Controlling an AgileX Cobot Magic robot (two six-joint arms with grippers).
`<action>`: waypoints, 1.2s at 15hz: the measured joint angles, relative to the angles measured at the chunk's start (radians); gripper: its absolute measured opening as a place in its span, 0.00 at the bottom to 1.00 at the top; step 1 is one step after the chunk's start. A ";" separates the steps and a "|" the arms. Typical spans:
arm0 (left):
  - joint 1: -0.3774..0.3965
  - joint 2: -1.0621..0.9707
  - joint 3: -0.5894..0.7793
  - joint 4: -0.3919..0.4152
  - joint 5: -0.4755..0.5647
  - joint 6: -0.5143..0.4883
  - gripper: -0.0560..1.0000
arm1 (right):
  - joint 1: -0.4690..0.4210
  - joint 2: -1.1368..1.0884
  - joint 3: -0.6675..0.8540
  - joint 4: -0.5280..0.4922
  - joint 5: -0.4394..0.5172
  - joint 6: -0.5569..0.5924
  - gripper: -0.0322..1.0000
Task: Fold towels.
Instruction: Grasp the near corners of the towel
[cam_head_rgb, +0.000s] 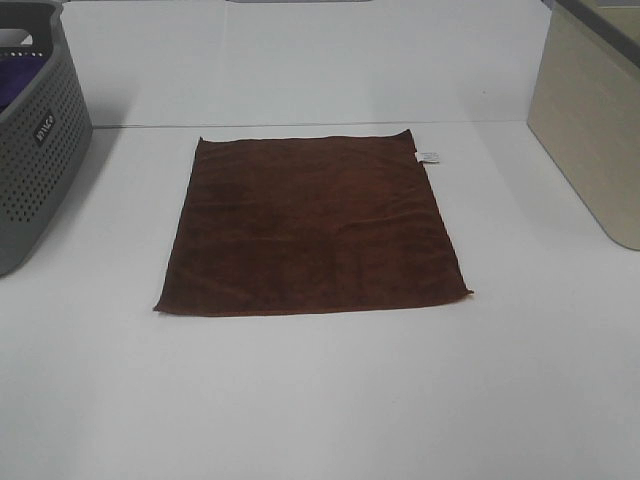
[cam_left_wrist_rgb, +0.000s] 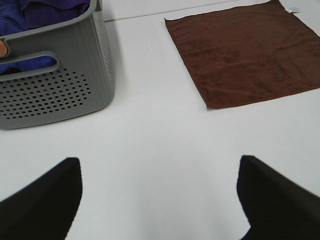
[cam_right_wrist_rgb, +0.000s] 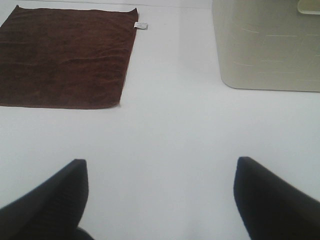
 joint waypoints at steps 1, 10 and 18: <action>0.000 0.000 0.000 0.000 0.000 0.000 0.81 | 0.000 0.000 0.000 0.000 0.000 0.000 0.76; 0.000 0.000 0.000 0.000 0.000 0.000 0.81 | 0.000 0.000 0.000 0.000 0.000 0.000 0.76; 0.000 0.000 0.000 0.000 0.000 0.000 0.81 | 0.000 0.000 0.000 0.000 0.000 0.000 0.76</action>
